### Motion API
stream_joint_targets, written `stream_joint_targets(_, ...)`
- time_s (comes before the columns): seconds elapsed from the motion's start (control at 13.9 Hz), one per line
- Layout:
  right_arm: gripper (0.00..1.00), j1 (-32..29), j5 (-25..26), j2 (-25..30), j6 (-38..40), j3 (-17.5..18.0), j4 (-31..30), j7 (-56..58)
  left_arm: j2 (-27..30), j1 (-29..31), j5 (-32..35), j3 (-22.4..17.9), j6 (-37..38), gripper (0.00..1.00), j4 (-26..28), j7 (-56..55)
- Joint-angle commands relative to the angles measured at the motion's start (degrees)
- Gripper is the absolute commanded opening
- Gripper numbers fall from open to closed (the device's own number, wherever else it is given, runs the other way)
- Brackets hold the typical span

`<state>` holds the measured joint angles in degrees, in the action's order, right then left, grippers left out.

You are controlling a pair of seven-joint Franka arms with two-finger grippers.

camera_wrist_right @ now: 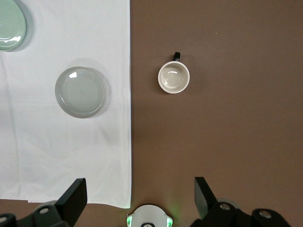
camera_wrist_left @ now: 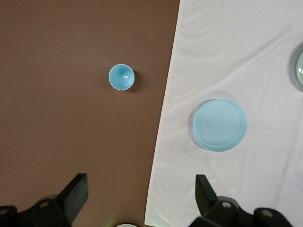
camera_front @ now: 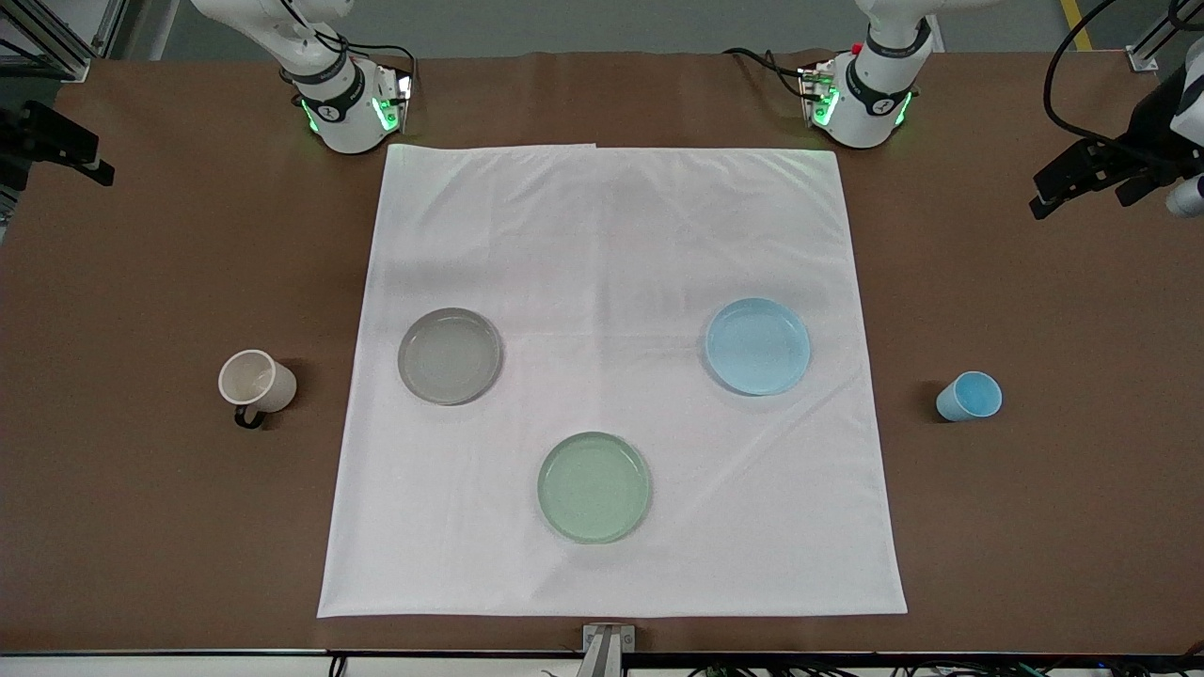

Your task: Place blue cup in blue plate and white mug in gray plate

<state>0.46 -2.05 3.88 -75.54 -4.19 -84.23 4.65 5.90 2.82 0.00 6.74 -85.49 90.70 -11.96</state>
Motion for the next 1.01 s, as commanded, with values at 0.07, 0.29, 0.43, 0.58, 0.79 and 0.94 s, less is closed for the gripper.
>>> stream_joint_targets(0.07, 1.00, 0.33, -0.23, 1.22, 0.13, -0.11, -0.76, 0.18, 0.25, -0.01, 0.00, 0.20, 3.04, 1.00, -1.22, 0.44)
stream_joint_targets(0.29, 1.00, 0.33, -0.14, 1.13, 0.31, -0.11, -0.76, 0.27, -1.67, 0.34, 0.70, -0.50, 2.79, 1.00, -1.40, 3.76)
stream_joint_targets(0.43, 1.00, 0.25, -0.06, 0.78, 0.22, -0.20, -0.23, 0.01, -3.61, 1.39, 2.46, -1.37, 2.35, 1.00, -1.15, 5.80)
stream_joint_targets(0.58, 1.00, -0.45, 0.12, -2.09, -0.39, -0.29, -0.49, -0.26, -4.06, 3.93, 2.64, -1.38, -1.06, 1.00, 2.97, 6.15)
stream_joint_targets(0.79, 1.00, -1.33, 0.73, -12.36, -7.31, -1.69, -0.32, 0.18, -3.71, 8.85, 2.64, -1.38, -13.60, 1.00, 12.80, 6.33)
stream_joint_targets(0.94, 1.00, -2.21, 1.43, -15.91, -13.80, -2.05, -1.27, 0.27, -3.70, 9.92, 2.55, -1.38, -21.70, 1.00, 18.87, 6.24)
